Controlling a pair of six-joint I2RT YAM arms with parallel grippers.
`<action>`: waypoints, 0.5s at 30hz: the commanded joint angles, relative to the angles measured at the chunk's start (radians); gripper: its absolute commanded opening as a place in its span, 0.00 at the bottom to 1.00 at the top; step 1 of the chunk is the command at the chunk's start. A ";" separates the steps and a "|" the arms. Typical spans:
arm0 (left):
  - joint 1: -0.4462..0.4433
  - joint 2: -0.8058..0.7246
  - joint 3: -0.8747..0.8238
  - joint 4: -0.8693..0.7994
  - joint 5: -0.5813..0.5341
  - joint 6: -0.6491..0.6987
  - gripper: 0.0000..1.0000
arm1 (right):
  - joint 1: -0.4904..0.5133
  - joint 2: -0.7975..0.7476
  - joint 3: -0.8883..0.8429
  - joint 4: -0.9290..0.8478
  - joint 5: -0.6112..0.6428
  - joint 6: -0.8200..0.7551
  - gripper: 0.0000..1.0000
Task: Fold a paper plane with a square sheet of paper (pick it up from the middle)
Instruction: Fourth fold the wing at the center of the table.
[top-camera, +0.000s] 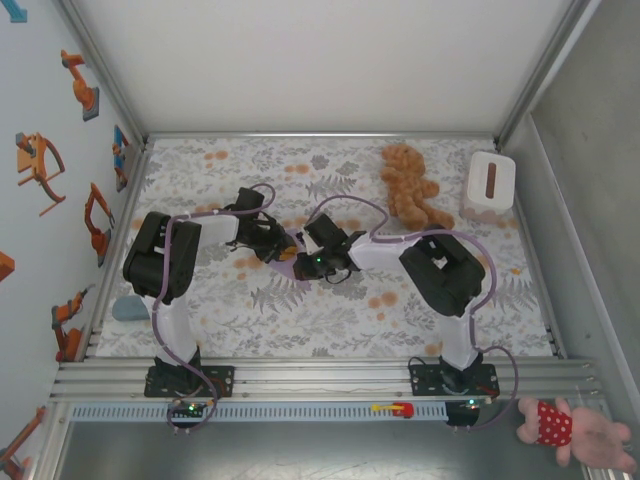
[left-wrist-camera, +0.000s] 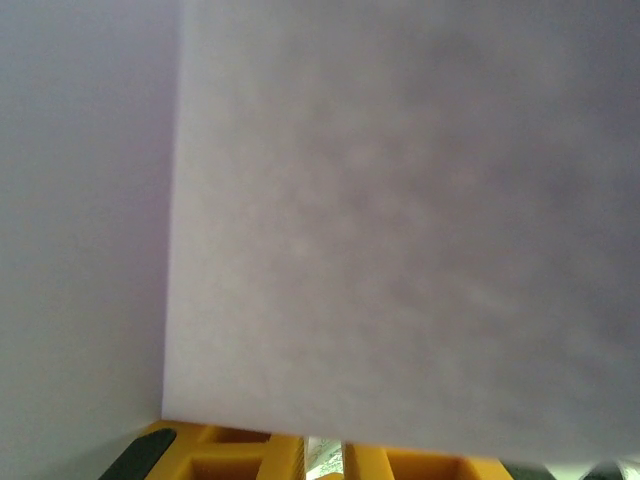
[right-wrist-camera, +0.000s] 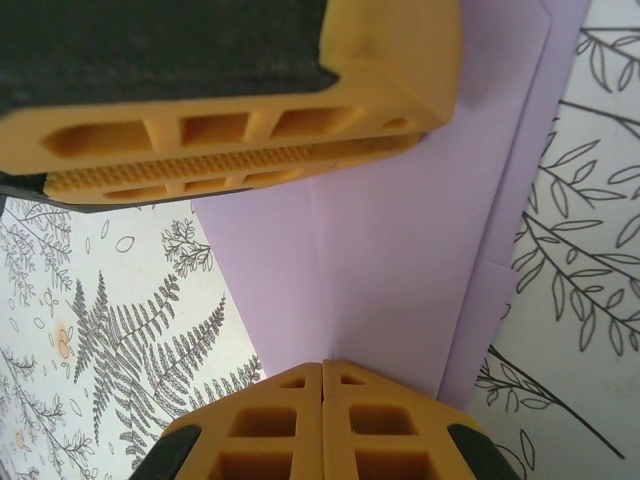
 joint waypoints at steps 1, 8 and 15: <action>0.001 0.037 -0.008 -0.093 -0.093 0.021 0.16 | -0.006 0.011 -0.063 -0.039 0.017 0.009 0.06; 0.011 0.001 0.024 -0.068 -0.058 0.061 0.17 | -0.011 0.023 -0.102 -0.040 0.009 0.011 0.05; 0.041 -0.054 0.030 -0.004 -0.039 0.121 0.19 | -0.012 0.038 -0.135 -0.038 0.000 0.030 0.04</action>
